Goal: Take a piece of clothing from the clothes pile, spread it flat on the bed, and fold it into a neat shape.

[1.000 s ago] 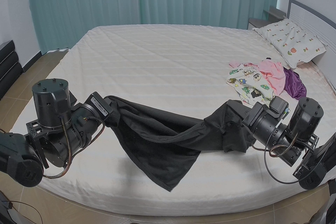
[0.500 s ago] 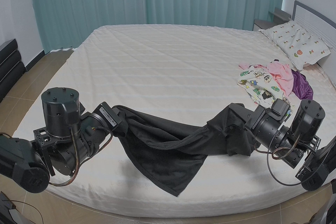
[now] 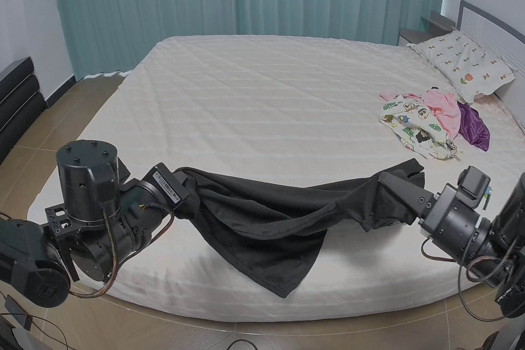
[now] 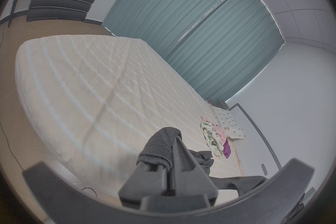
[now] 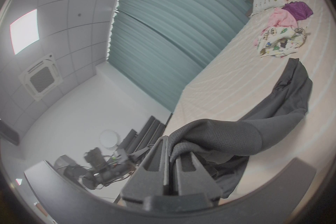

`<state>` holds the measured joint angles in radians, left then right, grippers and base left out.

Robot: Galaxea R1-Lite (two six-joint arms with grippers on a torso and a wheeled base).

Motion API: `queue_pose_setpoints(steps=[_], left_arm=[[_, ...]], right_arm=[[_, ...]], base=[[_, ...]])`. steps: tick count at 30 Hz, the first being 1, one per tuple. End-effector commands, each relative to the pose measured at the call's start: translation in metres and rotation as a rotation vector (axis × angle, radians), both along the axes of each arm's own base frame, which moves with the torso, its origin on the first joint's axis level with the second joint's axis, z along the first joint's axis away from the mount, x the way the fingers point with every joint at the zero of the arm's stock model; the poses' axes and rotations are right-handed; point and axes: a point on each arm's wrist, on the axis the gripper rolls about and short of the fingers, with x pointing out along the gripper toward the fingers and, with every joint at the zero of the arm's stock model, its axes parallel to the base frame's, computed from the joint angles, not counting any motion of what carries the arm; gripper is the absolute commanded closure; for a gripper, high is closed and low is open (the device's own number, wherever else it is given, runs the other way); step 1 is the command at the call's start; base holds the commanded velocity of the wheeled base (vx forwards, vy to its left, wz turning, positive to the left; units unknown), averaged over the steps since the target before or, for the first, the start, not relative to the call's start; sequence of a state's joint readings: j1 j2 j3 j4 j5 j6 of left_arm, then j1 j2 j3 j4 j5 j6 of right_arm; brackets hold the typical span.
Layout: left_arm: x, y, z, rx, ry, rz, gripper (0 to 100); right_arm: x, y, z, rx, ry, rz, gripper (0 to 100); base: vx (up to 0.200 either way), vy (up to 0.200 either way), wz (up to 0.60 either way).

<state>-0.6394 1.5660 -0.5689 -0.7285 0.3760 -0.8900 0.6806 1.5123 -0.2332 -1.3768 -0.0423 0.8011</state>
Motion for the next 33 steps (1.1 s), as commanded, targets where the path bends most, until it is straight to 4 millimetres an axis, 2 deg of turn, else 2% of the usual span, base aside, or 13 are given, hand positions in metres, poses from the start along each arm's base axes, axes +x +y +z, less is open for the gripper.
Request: queue_pose_setpoints(steps=[1,5,7,13,17,27,33], left_arm=[[-0.014,0.008,0.022,-0.034,-0.053,-0.006,100],[-0.008,0.007,0.036,-0.055,-0.087,0.015,100],[-0.006,0.006,0.038,-0.060,-0.091,0.017,100],[-0.002,0.000,0.031,-0.052,-0.069,0.009,100],[-0.002,0.000,0.031,-0.052,-0.069,0.009,100],[-0.005,-0.006,0.031,-0.051,-0.068,-0.019,100],[-0.007,-0.010,0.033,-0.055,-0.074,-0.033,100]], right_arm=[[-0.049,-0.019,0.036,0.097,-0.157,0.096,100],[-0.061,-0.030,0.078,0.175,-0.258,0.108,100],[-0.059,-0.032,0.088,0.166,-0.251,0.087,100],[-0.047,-0.032,0.084,0.121,-0.196,0.063,100],[-0.047,-0.033,0.086,0.129,-0.200,0.069,100],[-0.045,-0.032,0.082,0.113,-0.182,0.078,100],[-0.033,-0.032,0.077,0.088,-0.160,0.042,100]], base=[[0.000,0.000,0.00],[0.000,0.000,0.00],[0.000,0.000,0.00],[0.000,0.000,0.00],[0.000,0.000,0.00],[0.000,-0.200,0.00],[0.000,-0.200,0.00]])
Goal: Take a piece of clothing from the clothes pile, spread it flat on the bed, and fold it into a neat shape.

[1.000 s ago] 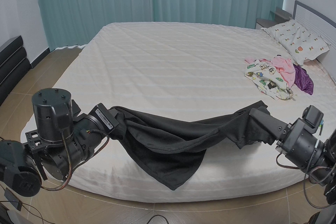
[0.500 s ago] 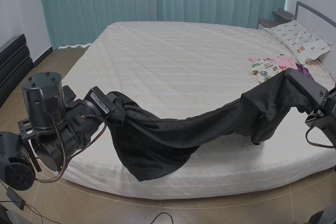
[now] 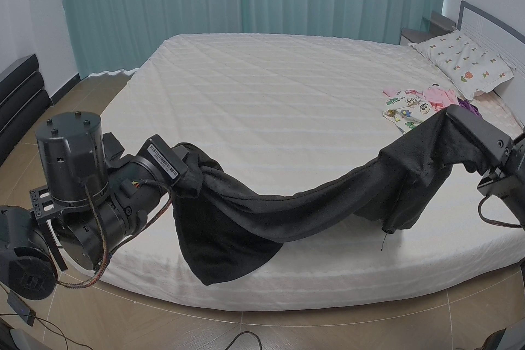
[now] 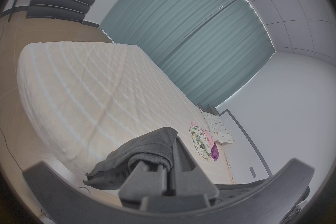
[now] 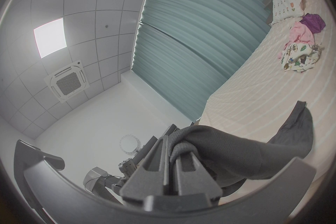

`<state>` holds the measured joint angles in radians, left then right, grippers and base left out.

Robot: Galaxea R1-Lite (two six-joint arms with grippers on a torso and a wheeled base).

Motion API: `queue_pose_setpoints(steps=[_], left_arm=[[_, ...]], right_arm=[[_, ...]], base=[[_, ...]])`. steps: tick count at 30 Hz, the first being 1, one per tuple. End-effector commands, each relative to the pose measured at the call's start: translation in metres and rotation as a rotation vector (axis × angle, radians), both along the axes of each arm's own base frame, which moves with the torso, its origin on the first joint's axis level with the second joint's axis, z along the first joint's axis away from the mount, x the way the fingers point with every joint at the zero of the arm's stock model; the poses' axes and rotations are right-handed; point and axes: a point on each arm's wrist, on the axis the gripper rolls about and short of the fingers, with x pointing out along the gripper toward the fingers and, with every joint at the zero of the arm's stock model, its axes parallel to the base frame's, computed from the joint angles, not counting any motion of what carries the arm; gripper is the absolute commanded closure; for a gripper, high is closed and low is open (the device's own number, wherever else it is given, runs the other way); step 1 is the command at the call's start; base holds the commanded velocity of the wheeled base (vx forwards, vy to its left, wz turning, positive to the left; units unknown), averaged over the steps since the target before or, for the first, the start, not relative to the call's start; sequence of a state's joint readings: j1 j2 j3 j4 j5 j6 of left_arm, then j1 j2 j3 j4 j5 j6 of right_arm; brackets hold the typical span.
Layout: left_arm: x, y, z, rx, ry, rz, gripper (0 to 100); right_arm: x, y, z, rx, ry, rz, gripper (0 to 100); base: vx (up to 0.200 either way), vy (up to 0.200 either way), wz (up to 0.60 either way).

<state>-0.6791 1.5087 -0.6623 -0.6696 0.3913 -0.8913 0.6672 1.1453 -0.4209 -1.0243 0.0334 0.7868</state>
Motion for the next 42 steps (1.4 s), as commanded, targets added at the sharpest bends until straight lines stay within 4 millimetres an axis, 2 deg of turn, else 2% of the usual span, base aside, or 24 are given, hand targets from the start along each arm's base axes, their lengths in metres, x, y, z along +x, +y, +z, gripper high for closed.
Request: queue_pose_setpoints(steps=[1,14,29,32,35,42], left_arm=[[-0.001,-0.002,0.000,-0.001,-0.001,-0.008,100],[-0.003,0.000,-0.001,0.005,0.001,-0.006,100],[-0.003,0.000,0.000,0.012,-0.009,0.044,100],[-0.004,0.001,0.001,0.010,-0.012,0.044,100],[-0.013,0.004,0.011,-0.015,-0.041,0.029,100],[-0.042,0.010,0.041,-0.055,-0.110,-0.045,100]], right_arm=[[0.007,0.001,-0.003,-0.015,0.016,-0.017,100],[0.010,0.000,-0.005,0.001,0.044,-0.007,100],[0.010,0.002,-0.010,-0.016,0.060,0.003,100],[0.007,0.000,-0.012,-0.017,0.057,0.014,100],[-0.005,-0.005,-0.009,-0.002,0.028,0.041,100],[-0.045,-0.023,0.011,0.078,-0.104,0.180,100]], base=[[0.000,-0.200,0.00],[0.000,-0.200,0.00],[0.000,0.000,0.00],[-0.200,0.000,0.00],[-0.200,0.000,0.00],[-0.200,0.000,0.00]])
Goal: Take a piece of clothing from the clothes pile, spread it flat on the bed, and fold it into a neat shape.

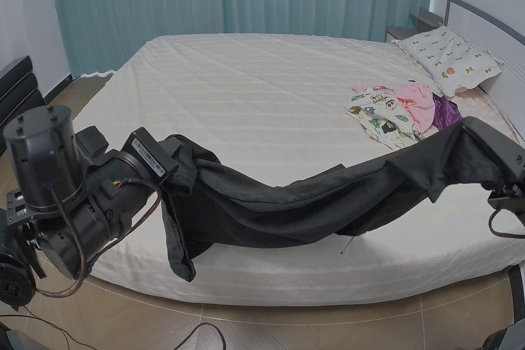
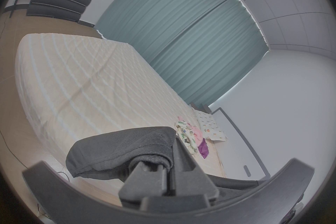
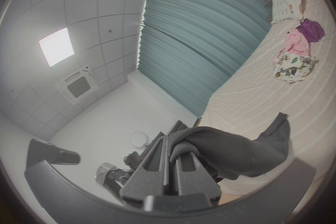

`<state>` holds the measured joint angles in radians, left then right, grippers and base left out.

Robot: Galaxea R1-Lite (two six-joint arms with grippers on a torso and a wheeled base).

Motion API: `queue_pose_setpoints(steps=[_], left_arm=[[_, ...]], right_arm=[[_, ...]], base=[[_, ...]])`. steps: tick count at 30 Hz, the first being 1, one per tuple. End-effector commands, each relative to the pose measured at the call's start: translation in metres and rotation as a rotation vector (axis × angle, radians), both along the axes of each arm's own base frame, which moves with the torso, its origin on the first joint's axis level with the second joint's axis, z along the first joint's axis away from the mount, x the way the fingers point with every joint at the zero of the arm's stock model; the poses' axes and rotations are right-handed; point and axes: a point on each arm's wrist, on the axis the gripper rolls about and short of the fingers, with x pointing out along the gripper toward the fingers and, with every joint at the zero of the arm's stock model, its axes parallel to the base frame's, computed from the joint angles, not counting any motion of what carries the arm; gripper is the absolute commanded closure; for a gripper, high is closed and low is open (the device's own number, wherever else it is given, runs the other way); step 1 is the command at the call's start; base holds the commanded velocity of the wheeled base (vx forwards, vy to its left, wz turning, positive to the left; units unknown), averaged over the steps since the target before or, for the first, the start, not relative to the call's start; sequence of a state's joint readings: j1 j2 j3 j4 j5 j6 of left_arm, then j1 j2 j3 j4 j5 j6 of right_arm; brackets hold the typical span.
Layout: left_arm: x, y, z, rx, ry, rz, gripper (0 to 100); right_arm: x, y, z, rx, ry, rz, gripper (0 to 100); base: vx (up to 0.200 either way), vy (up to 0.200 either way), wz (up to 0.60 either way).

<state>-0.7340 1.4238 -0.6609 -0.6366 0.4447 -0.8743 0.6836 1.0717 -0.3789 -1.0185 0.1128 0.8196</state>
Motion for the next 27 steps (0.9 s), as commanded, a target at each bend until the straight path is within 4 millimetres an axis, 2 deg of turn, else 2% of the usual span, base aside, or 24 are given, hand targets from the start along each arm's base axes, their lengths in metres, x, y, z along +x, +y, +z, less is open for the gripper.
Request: queue_pose_setpoints(steps=[1,2,7,8,10,11,12,14,15,16,17,20,21,22,23,24,25,27], left_arm=[[-0.021,0.009,0.030,-0.055,-0.074,-0.041,100],[-0.021,0.009,0.031,-0.056,-0.076,-0.041,100],[-0.015,0.016,0.062,-0.100,-0.130,0.004,100],[-0.015,0.016,0.063,-0.101,-0.131,0.005,100],[-0.006,0.020,0.075,-0.104,-0.140,0.043,100],[-0.005,0.020,0.076,-0.105,-0.141,0.045,100],[0.005,0.021,0.081,-0.104,-0.144,0.080,100],[0.014,0.021,0.082,-0.099,-0.139,0.102,100],[0.021,0.018,0.081,-0.086,-0.124,0.109,100],[0.023,0.017,0.080,-0.080,-0.117,0.111,100],[0.027,0.015,0.076,-0.067,-0.101,0.112,100],[0.036,0.008,0.064,-0.036,-0.059,0.112,100],[0.037,0.008,0.063,-0.033,-0.055,0.112,100],[0.043,0.004,0.054,-0.013,-0.026,0.114,100],[0.043,0.004,0.054,-0.013,-0.026,0.114,100],[0.048,0.001,0.047,-0.007,0.004,0.118,100],[0.049,0.001,0.043,-0.009,0.019,0.120,100],[0.050,0.000,0.038,-0.005,0.035,0.118,100]], right_arm=[[-0.032,-0.018,0.016,0.072,-0.101,0.090,100],[-0.033,-0.018,0.017,0.073,-0.104,0.091,100],[-0.053,-0.035,0.053,0.186,-0.236,0.144,100],[-0.053,-0.035,0.055,0.191,-0.237,0.146,100],[-0.050,-0.035,0.082,0.280,-0.241,0.160,100],[-0.050,-0.035,0.084,0.285,-0.242,0.159,100],[-0.036,-0.030,0.102,0.311,-0.239,0.123,100],[-0.021,-0.027,0.110,0.299,-0.237,0.072,100],[0.002,-0.022,0.112,0.256,-0.216,0.028,100],[0.009,-0.020,0.111,0.239,-0.204,0.022,100],[0.029,-0.017,0.104,0.186,-0.166,0.009,100],[0.068,-0.015,0.085,0.109,-0.090,-0.021,100],[0.069,-0.014,0.085,0.106,-0.088,-0.023,100],[0.087,-0.012,0.075,0.080,-0.047,-0.038,100],[0.087,-0.012,0.075,0.080,-0.047,-0.038,100],[0.105,-0.011,0.068,0.063,-0.016,-0.063,100],[0.115,-0.012,0.066,0.055,-0.012,-0.079,100],[0.122,-0.011,0.065,0.046,-0.013,-0.089,100]], base=[[-0.200,0.000,0.00],[-0.200,0.000,0.00],[0.000,0.000,0.00],[0.000,0.000,0.00],[0.000,0.000,0.00],[0.000,0.000,0.00],[0.000,0.000,0.00],[0.000,0.000,0.00],[0.000,0.000,0.00],[0.000,0.000,0.00],[0.000,0.000,0.00],[0.000,0.000,0.00],[0.000,0.000,0.00],[0.000,0.000,0.00],[0.000,0.000,0.00],[0.000,0.000,0.00],[0.000,0.000,0.00],[0.000,0.000,0.00]])
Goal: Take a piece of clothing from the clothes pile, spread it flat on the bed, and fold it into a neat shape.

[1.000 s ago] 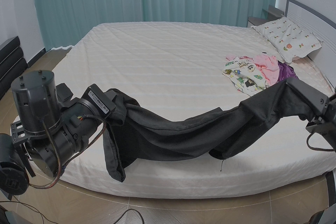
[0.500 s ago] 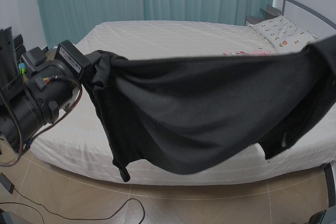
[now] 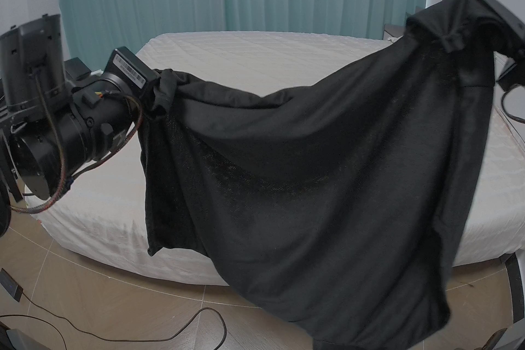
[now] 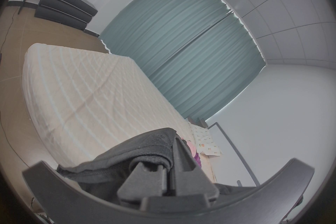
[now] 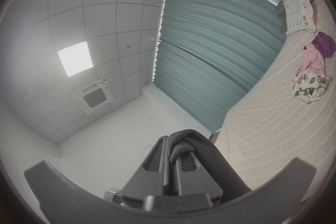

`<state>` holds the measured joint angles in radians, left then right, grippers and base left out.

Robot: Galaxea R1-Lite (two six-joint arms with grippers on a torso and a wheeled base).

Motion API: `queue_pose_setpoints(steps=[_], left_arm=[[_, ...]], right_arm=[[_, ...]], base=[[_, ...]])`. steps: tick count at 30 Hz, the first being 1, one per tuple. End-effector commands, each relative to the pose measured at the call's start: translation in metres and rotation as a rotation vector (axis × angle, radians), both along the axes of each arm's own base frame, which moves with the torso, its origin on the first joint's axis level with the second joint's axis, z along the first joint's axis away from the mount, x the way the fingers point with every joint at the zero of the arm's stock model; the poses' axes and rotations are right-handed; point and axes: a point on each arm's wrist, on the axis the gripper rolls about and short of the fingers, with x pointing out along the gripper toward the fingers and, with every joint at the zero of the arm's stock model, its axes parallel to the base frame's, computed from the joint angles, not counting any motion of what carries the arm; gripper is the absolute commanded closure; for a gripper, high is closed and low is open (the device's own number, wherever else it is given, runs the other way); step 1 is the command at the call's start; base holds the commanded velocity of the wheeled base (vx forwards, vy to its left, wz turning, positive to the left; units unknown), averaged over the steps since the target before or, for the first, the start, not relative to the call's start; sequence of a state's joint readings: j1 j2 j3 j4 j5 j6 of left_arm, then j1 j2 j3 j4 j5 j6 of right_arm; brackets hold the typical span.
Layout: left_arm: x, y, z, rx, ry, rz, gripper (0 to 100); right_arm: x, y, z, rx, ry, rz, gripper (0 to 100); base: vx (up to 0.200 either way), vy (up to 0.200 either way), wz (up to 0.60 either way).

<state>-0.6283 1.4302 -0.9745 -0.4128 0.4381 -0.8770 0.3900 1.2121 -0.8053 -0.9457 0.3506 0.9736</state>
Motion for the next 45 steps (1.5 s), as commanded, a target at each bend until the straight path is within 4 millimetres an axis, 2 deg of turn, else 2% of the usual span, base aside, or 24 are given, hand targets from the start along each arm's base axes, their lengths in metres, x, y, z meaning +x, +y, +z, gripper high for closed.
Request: queue_pose_setpoints(steps=[1,7,15,16,17,25,31,36,43,45], left_arm=[[0.026,-0.014,-0.039,0.062,0.134,0.014,100],[0.042,-0.015,-0.049,0.076,0.161,0.039,100],[0.048,-0.010,-0.036,0.050,0.129,0.063,100],[0.059,-0.008,-0.038,0.052,0.137,0.079,100],[0.059,-0.008,-0.038,0.053,0.137,0.079,100],[0.083,-0.005,-0.058,0.072,0.193,0.074,100],[0.103,-0.007,-0.065,0.075,0.208,0.094,100],[0.119,-0.010,-0.081,0.093,0.243,0.105,100],[0.139,-0.020,-0.107,0.094,0.301,0.112,100],[0.139,-0.020,-0.107,0.094,0.301,0.112,100]], right_arm=[[0.084,0.007,-0.026,-0.085,0.117,-0.089,100],[0.107,0.011,-0.011,-0.075,0.077,-0.106,100],[0.123,0.008,-0.002,-0.084,0.101,-0.128,100],[0.133,0.007,-0.003,-0.091,0.122,-0.138,100],[0.134,0.007,-0.004,-0.090,0.124,-0.139,100],[0.164,0.015,-0.024,-0.109,0.181,-0.137,100],[0.186,0.020,-0.046,-0.132,0.238,-0.144,100],[0.201,0.019,-0.058,-0.139,0.264,-0.177,100],[0.225,0.021,-0.088,-0.175,0.317,-0.264,100],[0.225,0.021,-0.088,-0.175,0.317,-0.264,100]], base=[[0.000,0.000,0.00],[0.167,0.000,0.00],[0.200,0.000,0.00],[0.200,0.000,0.00],[0.200,0.000,0.00],[0.200,0.000,0.00],[0.200,0.000,0.00],[0.200,0.000,0.00],[0.200,0.000,0.00],[0.100,0.000,0.00]])
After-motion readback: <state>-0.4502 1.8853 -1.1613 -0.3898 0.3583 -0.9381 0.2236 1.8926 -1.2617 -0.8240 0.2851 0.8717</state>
